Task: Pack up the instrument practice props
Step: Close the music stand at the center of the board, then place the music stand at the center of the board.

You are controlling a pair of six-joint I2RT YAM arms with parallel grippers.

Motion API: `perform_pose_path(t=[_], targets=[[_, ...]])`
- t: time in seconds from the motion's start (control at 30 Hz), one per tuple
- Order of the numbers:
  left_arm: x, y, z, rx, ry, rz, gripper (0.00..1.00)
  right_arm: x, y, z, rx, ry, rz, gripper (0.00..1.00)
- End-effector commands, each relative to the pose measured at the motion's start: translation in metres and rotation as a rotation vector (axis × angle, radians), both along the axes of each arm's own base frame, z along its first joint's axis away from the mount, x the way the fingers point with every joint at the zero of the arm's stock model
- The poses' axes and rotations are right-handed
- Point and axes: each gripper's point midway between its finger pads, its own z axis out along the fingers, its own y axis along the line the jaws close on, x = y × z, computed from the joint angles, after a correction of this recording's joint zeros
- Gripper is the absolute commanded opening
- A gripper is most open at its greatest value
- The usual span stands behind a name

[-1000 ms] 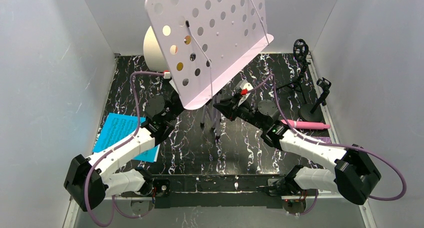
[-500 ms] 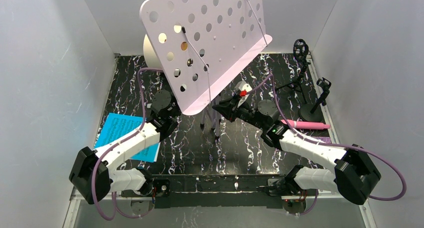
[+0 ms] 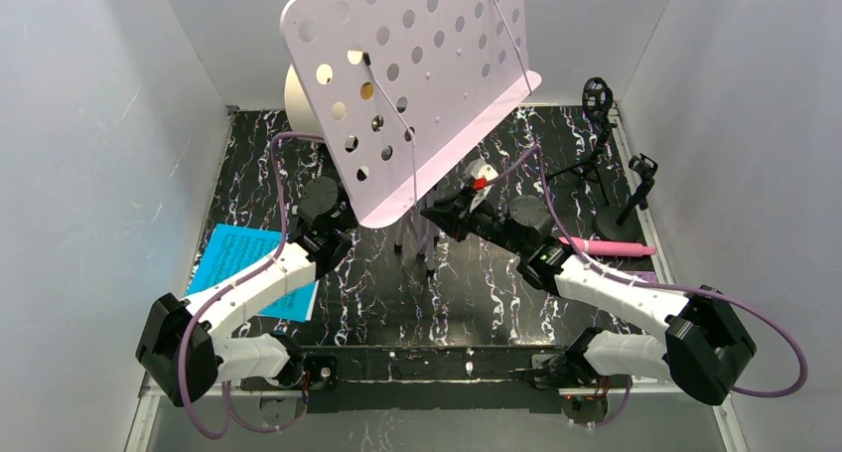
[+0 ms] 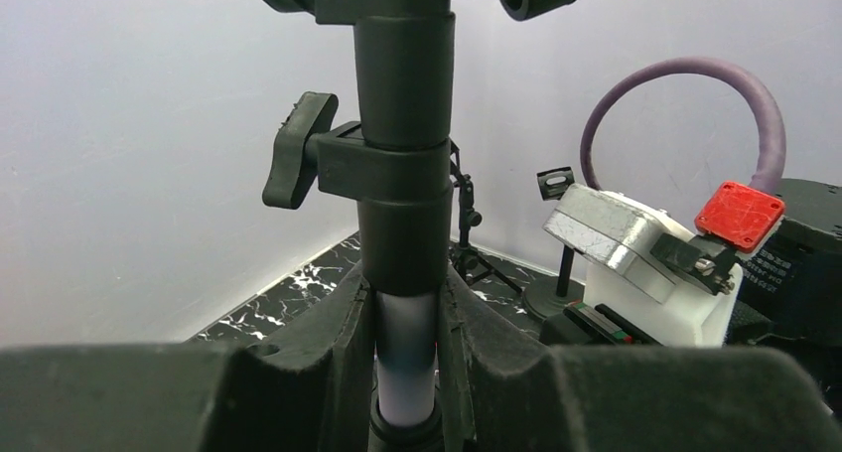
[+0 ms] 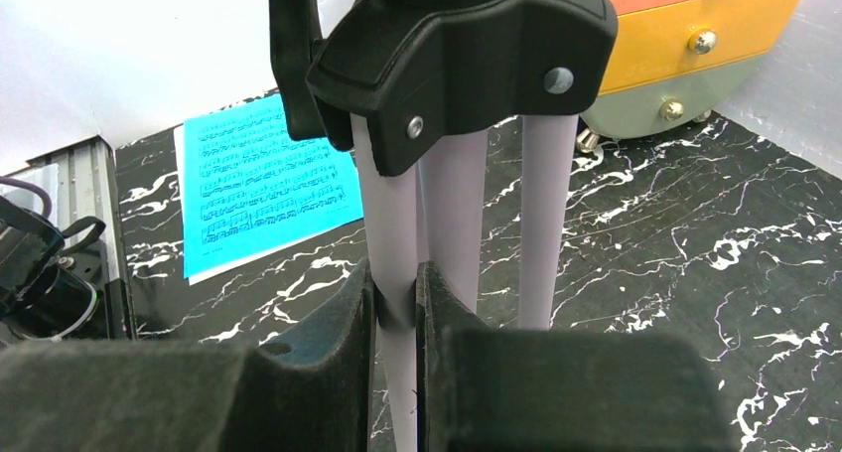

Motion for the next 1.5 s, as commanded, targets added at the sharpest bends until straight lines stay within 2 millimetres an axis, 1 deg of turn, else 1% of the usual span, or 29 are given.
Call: perform_pose_path(t=[0.0,0.1,0.23,0.3,0.37,0.47,0.5,0.6,0.63,0.7,0.77,0.83,0.87,0.9,0.97,1.03,1.1,1.23,1.47], targets=[[-0.027,0.01,0.042,-0.105,-0.079,-0.062,0.0,0.003,0.002,0.095,0.171,-0.177,-0.008,0.01],[-0.032,0.01,0.047,-0.16,-0.051,-0.095,0.0,0.003,0.004,0.115,0.199,-0.214,0.005,0.01],[-0.037,0.003,0.045,-0.162,-0.046,-0.128,0.0,0.003,0.012,0.127,0.218,-0.234,0.032,0.01],[-0.037,0.006,0.042,-0.17,-0.038,-0.113,0.0,0.006,0.011,0.133,0.24,-0.248,0.014,0.01],[-0.036,0.019,0.042,-0.199,-0.03,-0.063,0.0,0.01,0.007,0.138,0.26,-0.26,-0.018,0.01],[-0.032,0.045,0.039,-0.256,-0.003,0.05,0.0,0.014,0.0,0.141,0.265,-0.265,-0.065,0.01],[-0.029,0.054,0.035,-0.275,0.015,0.089,0.0,0.016,-0.001,0.137,0.255,-0.259,-0.073,0.01],[-0.023,0.072,0.019,-0.299,0.058,0.182,0.0,0.022,0.003,0.112,0.199,-0.208,-0.08,0.01],[-0.022,0.074,0.012,-0.29,0.063,0.196,0.0,0.021,0.006,0.101,0.181,-0.189,-0.069,0.05],[-0.021,0.076,0.003,-0.269,0.065,0.213,0.0,0.02,0.013,0.079,0.14,-0.145,-0.037,0.2],[-0.018,0.079,-0.004,-0.254,0.068,0.239,0.0,0.019,0.019,0.057,0.1,-0.099,-0.008,0.43],[-0.016,0.082,-0.005,-0.238,0.064,0.267,0.0,0.018,0.023,0.04,0.076,-0.066,0.011,0.73],[-0.014,0.082,-0.008,-0.22,0.067,0.275,0.0,0.017,0.024,0.034,0.066,-0.054,0.018,0.78],[-0.013,0.081,-0.006,-0.211,0.065,0.28,0.0,0.018,0.026,0.027,0.055,-0.044,0.023,0.87],[-0.009,0.078,-0.006,-0.195,0.068,0.283,0.0,0.018,0.029,0.021,0.042,-0.035,0.038,0.96],[-0.006,0.073,-0.006,-0.184,0.073,0.278,0.0,0.016,0.035,0.018,0.032,-0.034,0.069,0.99],[-0.002,0.068,-0.005,-0.175,0.082,0.272,0.0,0.014,0.042,0.016,0.023,-0.028,0.101,0.99],[0.003,0.057,-0.007,-0.16,0.1,0.248,0.0,0.017,0.052,0.013,0.027,-0.033,0.108,0.99],[0.006,0.055,-0.01,-0.173,0.128,0.244,0.0,0.034,0.067,0.008,0.073,-0.052,0.013,0.99]])
